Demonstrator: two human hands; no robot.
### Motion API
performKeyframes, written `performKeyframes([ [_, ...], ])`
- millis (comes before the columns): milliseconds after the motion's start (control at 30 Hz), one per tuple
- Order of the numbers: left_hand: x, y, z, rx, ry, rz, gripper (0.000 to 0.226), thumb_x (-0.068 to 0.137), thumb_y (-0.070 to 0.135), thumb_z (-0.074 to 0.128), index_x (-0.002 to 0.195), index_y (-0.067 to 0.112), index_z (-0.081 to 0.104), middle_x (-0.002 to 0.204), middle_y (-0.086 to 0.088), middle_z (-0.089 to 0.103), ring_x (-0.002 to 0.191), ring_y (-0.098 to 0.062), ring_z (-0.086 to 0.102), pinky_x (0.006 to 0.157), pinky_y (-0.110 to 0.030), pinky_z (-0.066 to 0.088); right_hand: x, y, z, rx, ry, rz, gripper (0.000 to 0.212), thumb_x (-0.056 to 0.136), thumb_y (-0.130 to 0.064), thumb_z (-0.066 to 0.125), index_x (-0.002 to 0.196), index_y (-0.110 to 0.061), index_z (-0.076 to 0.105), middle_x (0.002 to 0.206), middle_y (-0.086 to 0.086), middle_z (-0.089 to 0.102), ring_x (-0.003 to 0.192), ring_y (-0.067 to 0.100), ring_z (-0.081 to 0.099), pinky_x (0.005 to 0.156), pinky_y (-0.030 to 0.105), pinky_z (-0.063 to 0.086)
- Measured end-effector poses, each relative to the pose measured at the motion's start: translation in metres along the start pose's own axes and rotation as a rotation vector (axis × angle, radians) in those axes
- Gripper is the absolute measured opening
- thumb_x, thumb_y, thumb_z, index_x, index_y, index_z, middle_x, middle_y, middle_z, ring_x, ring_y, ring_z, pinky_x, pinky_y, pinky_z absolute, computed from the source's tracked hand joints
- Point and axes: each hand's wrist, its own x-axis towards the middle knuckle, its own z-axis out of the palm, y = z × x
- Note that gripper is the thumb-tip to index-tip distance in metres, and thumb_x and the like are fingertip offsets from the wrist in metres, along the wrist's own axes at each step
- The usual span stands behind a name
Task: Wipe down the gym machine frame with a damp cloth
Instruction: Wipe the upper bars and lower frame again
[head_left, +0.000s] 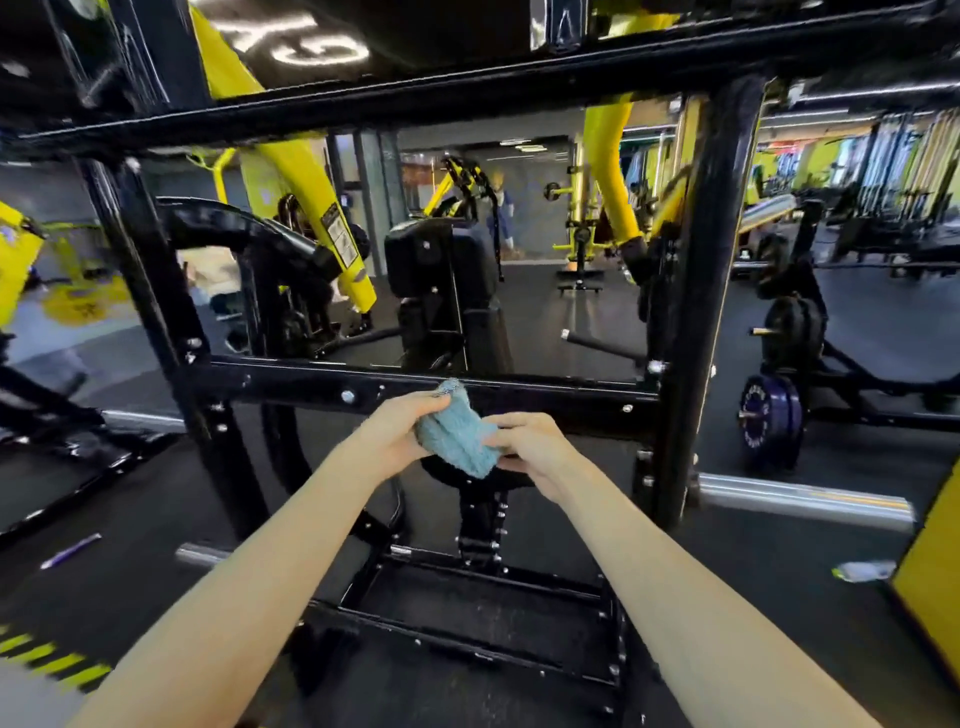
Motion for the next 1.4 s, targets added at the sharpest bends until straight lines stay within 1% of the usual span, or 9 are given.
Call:
performKeyframes([
  [133,-0.004,-0.016,-0.054,0.015,0.129,-0.101,0.010,0.093,0.001,0.054,0.093,0.003,0.063,0.087,-0.013,0.068,0.076,-0.022,0.064,0.058,-0.029,0.054,0.013,0.022,0.053,-0.001,0.123,0.045,0.033,0.086,0.002,0.061,0.118,-0.004,0.064,0.084,0.002,0.060,0.067,0.012,0.056,0.062,0.023,0.049],
  [367,0.004,-0.046,-0.095,-0.098,0.214,-0.243,0.013,0.095,-0.003,0.050,0.086,0.004,0.056,0.083,-0.011,0.059,0.074,-0.019,0.058,0.062,-0.031,0.047,0.017,0.079,0.112,-0.399,-0.021,0.064,0.074,0.072,-0.016,0.084,0.131,-0.027,0.042,0.122,0.005,0.033,0.110,0.023,0.046,0.092,0.033,0.045],
  [467,0.005,-0.053,-0.101,-0.119,0.220,-0.294,0.012,0.095,-0.002,0.049,0.086,0.002,0.055,0.084,-0.013,0.058,0.074,-0.020,0.056,0.062,-0.030,0.046,0.019,0.094,0.117,-0.551,0.063,-0.095,0.061,0.072,-0.002,0.080,0.124,-0.019,0.052,0.122,0.006,0.031,0.112,0.025,0.045,0.094,0.032,0.044],
  [633,0.000,-0.056,-0.115,-0.173,0.207,-0.339,0.012,0.094,-0.003,0.050,0.085,0.001,0.055,0.087,-0.015,0.058,0.076,-0.023,0.058,0.061,-0.032,0.047,0.019,0.098,0.112,-0.414,0.051,-0.155,0.024,0.082,-0.002,0.073,0.104,-0.007,0.069,0.098,0.004,0.065,0.081,0.010,0.056,0.068,0.010,0.044],
  [800,-0.007,-0.056,-0.126,0.035,0.082,-0.433,0.009,0.092,0.013,0.062,0.089,0.006,0.059,0.096,-0.010,0.058,0.073,-0.018,0.057,0.055,-0.026,0.051,0.030,0.099,0.119,-0.279,0.167,-0.064,0.019,0.093,-0.012,0.059,0.094,0.005,0.068,0.092,0.015,0.065,0.084,0.017,0.056,0.073,0.028,0.043],
  [967,-0.013,-0.064,-0.122,0.351,-0.135,-0.462,0.056,0.090,0.063,0.043,0.117,0.015,0.056,0.119,-0.003,0.051,0.111,-0.024,0.056,0.097,-0.042,0.047,0.034,0.086,0.110,0.049,0.158,0.113,0.015,0.096,-0.019,0.055,0.091,-0.008,0.064,0.103,0.014,0.066,0.098,0.026,0.062,0.090,0.044,0.050],
  [1067,-0.011,-0.077,-0.115,0.360,-0.362,-0.370,0.058,0.089,0.052,0.050,0.141,0.030,0.034,0.138,0.010,0.040,0.134,-0.018,0.039,0.116,-0.046,0.024,0.032,0.085,0.101,0.114,0.121,0.165,0.019,0.098,-0.022,0.053,0.101,-0.006,0.063,0.106,0.015,0.067,0.096,0.026,0.065,0.090,0.043,0.051],
  [1200,-0.004,-0.096,-0.100,0.179,-0.362,-0.300,0.053,0.081,0.034,0.067,0.130,0.016,0.054,0.129,-0.006,0.062,0.119,-0.022,0.057,0.108,-0.043,0.040,0.035,0.086,0.085,0.214,0.066,0.204,0.032,0.099,-0.030,0.054,0.110,-0.002,0.064,0.110,0.013,0.069,0.100,0.026,0.066,0.096,0.045,0.051],
  [1400,0.010,-0.103,-0.089,0.002,-0.297,-0.277,0.038,0.099,0.036,0.048,0.124,0.011,0.061,0.126,-0.010,0.064,0.116,-0.024,0.061,0.102,-0.047,0.045,0.034,0.092,0.052,0.231,0.080,0.215,0.036,0.101,-0.032,0.047,0.118,-0.005,0.062,0.117,0.013,0.067,0.107,0.026,0.065,0.097,0.046,0.050],
])
